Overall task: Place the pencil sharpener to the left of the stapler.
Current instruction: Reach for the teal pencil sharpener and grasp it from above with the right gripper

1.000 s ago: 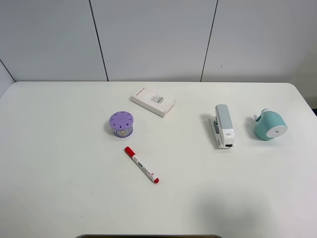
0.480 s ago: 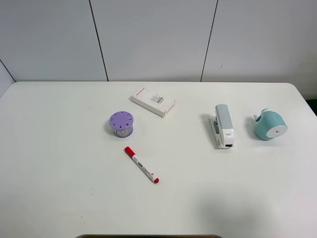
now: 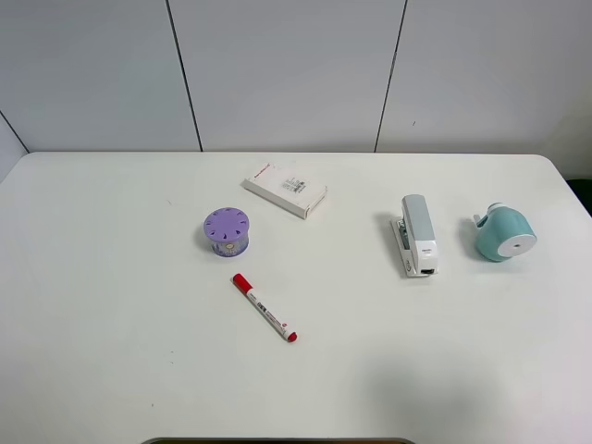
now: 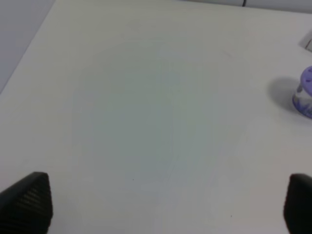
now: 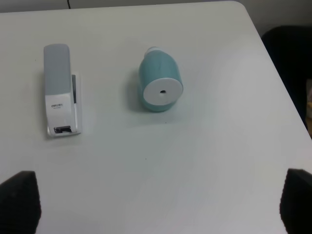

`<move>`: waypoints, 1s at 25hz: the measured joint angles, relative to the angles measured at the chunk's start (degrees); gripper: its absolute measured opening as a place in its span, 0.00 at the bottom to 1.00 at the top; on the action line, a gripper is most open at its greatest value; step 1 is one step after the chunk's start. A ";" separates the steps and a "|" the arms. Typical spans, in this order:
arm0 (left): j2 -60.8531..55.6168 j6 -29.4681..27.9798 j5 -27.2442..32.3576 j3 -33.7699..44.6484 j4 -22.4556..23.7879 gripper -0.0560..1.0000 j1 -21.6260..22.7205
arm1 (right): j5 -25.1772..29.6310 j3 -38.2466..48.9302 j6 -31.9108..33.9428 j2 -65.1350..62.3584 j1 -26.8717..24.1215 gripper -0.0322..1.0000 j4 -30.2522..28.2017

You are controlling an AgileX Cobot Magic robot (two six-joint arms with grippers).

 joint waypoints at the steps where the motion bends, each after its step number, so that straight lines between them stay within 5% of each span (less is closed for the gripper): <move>1: 0.00 0.00 0.00 0.00 0.00 0.96 0.00 | 0.00 -0.64 0.00 0.94 0.00 0.98 0.00; 25: 0.00 0.02 0.00 0.00 0.00 0.96 0.00 | -0.55 -17.78 3.05 40.82 0.00 0.98 -4.65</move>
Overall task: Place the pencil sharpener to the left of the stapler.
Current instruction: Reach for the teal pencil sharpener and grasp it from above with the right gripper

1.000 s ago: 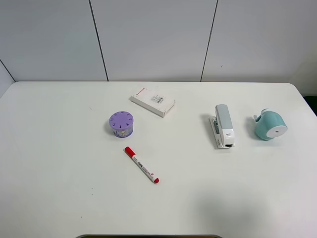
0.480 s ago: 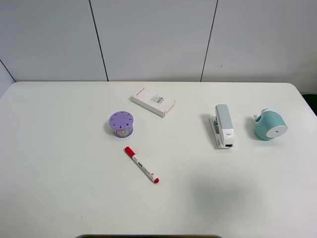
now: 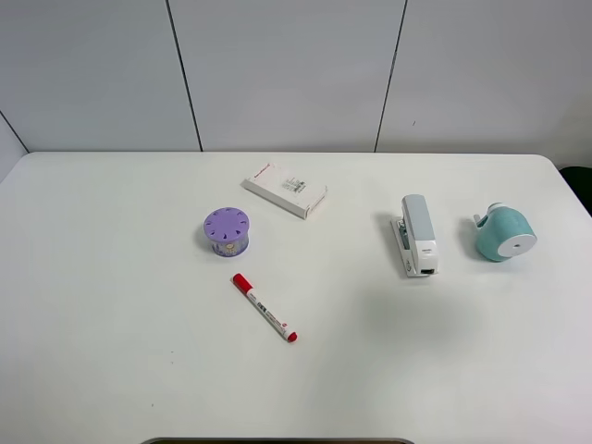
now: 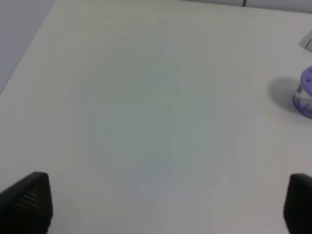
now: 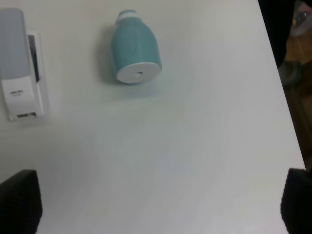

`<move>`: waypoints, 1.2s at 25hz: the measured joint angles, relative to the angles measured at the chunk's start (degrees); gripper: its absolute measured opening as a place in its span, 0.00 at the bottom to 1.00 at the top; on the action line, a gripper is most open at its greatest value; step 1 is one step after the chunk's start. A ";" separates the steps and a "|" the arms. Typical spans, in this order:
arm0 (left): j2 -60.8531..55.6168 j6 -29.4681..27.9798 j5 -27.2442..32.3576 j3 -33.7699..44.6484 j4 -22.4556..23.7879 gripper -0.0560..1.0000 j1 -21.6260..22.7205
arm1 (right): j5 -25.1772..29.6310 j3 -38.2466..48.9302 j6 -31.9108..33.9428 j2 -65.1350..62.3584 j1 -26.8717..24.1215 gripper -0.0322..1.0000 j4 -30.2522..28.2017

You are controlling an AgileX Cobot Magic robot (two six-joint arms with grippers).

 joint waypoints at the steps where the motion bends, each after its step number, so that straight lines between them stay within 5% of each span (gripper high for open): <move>1: 0.00 0.00 0.00 0.00 0.00 0.96 0.00 | -0.13 -0.22 0.00 1.60 0.00 0.98 -0.05; 11: 0.00 0.00 0.00 0.00 0.00 0.96 0.00 | -8.22 -0.42 0.45 17.83 -0.25 0.95 -1.30; 22: 0.00 0.00 0.00 0.00 0.00 0.96 0.00 | -19.49 -0.48 -3.54 30.55 -8.12 0.95 1.66; 30: 0.00 0.00 0.00 0.00 0.00 0.96 0.00 | -16.85 -12.93 -6.14 42.61 -9.12 0.95 4.53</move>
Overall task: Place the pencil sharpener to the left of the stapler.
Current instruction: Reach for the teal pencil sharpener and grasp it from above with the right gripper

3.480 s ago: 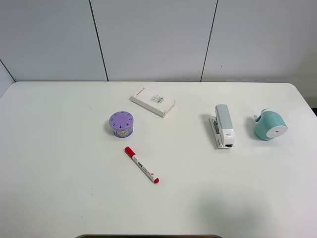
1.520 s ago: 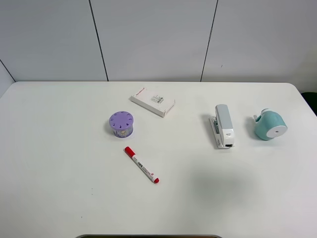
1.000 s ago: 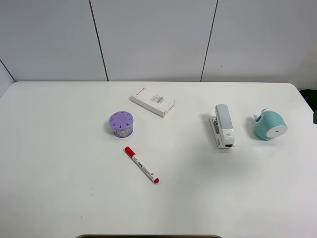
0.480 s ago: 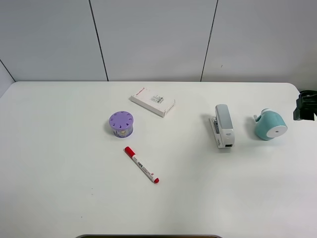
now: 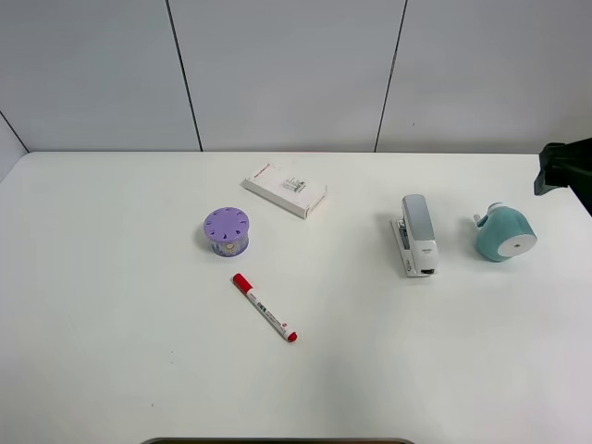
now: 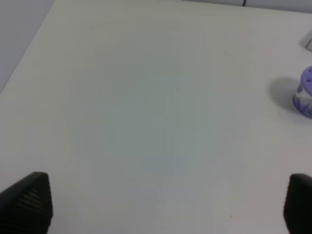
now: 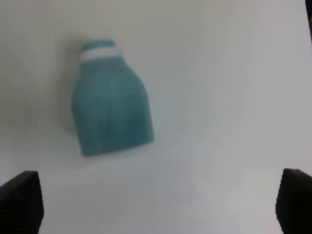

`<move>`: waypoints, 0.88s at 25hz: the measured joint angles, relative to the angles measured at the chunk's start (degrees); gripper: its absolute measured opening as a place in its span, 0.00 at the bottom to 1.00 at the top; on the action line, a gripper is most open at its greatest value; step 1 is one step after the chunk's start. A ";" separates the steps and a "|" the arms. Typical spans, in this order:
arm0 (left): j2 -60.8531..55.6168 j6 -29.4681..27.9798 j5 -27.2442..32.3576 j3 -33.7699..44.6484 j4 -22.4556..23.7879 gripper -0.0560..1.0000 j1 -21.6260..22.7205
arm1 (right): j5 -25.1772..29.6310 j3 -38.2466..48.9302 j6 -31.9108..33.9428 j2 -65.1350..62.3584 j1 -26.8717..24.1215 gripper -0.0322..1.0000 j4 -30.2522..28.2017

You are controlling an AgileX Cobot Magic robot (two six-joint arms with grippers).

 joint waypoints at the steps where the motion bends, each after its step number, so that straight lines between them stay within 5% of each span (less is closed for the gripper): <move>1: 0.00 0.00 0.00 0.00 0.00 0.96 0.00 | 1.22 -1.70 -0.16 1.40 0.00 0.95 0.24; 8: 0.00 0.00 0.00 0.00 0.00 0.96 0.00 | 8.06 -9.87 -2.83 11.56 0.00 0.95 2.71; 22: 0.00 0.00 0.00 0.00 0.00 0.96 0.00 | 3.26 -10.18 -6.08 21.19 0.74 0.95 4.47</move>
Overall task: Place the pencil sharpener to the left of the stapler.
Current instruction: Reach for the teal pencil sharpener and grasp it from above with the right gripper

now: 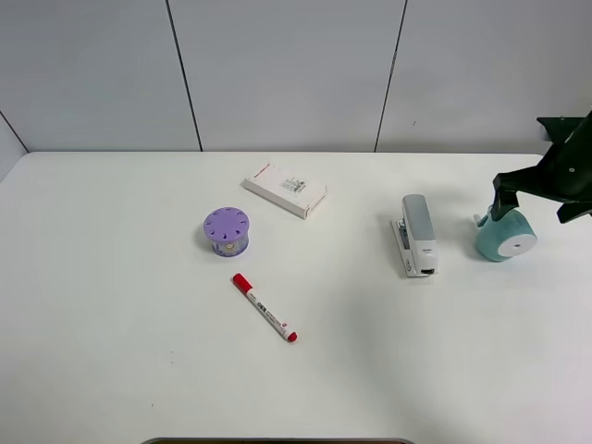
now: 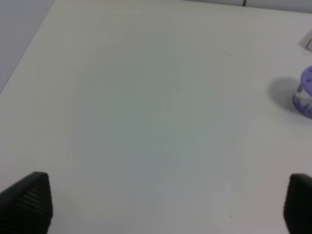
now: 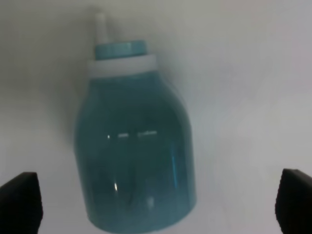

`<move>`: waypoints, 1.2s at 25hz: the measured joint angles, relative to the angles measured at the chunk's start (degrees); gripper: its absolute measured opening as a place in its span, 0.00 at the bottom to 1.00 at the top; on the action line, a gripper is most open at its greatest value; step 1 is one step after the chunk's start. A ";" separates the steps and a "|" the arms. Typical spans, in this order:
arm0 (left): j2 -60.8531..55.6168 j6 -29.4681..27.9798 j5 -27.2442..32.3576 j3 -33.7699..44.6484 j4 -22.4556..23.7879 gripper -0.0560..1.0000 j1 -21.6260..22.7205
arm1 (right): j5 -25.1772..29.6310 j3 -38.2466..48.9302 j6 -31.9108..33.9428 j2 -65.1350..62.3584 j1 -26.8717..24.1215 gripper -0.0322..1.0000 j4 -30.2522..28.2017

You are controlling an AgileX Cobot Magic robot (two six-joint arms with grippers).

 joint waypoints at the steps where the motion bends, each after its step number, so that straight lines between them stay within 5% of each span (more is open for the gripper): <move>1: 0.00 0.00 0.00 0.00 0.00 0.96 0.00 | -0.12 0.00 0.00 0.52 0.28 0.95 0.08; 30: 0.00 0.00 0.00 0.00 0.00 0.96 0.00 | -7.49 -0.09 0.00 11.79 1.35 0.94 -1.06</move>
